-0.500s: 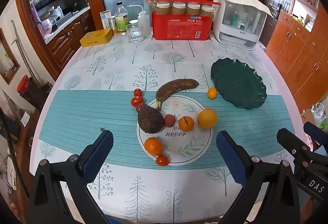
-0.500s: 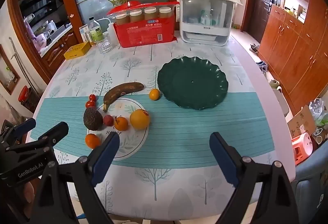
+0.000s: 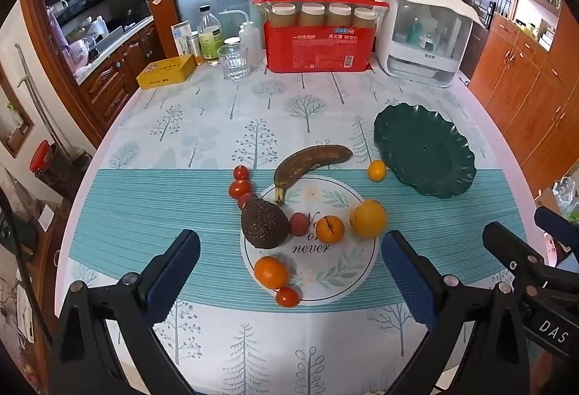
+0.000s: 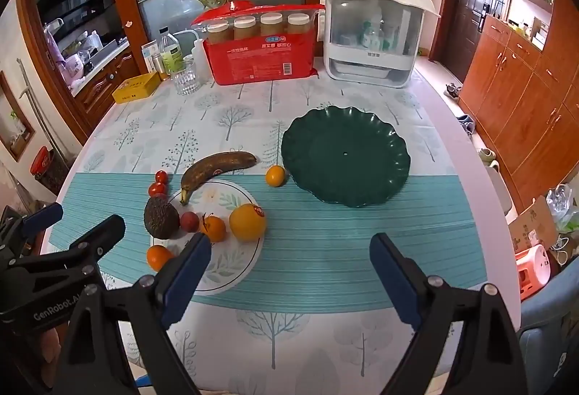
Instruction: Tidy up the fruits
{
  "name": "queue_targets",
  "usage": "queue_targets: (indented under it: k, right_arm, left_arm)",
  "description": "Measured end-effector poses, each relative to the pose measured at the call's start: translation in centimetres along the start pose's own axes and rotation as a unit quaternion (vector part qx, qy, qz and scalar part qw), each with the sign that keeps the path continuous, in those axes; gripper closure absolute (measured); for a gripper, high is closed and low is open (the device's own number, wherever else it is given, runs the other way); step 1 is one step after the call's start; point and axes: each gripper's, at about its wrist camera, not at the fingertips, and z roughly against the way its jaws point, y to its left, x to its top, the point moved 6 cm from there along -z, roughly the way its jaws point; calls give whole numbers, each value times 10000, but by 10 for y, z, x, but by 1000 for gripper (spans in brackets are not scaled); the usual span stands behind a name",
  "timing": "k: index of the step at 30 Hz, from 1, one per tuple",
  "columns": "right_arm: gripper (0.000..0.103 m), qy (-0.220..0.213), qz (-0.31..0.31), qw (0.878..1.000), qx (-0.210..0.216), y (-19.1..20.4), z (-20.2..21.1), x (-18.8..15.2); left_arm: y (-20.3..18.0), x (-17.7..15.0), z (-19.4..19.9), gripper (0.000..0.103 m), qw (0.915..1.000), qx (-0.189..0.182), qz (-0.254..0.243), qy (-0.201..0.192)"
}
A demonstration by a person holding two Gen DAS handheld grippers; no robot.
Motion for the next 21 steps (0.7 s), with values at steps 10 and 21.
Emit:
queue_targets:
  k: [10, 21]
  right_arm:
    - [13, 41, 61, 10000, 16, 0, -10, 6]
    - [13, 33, 88, 9999, 67, 2, -16, 7]
  left_arm:
    - [-4, 5, -8, 3, 9999, -88, -54, 16]
    - [-5, 5, -9, 3, 10000, -81, -42, 37]
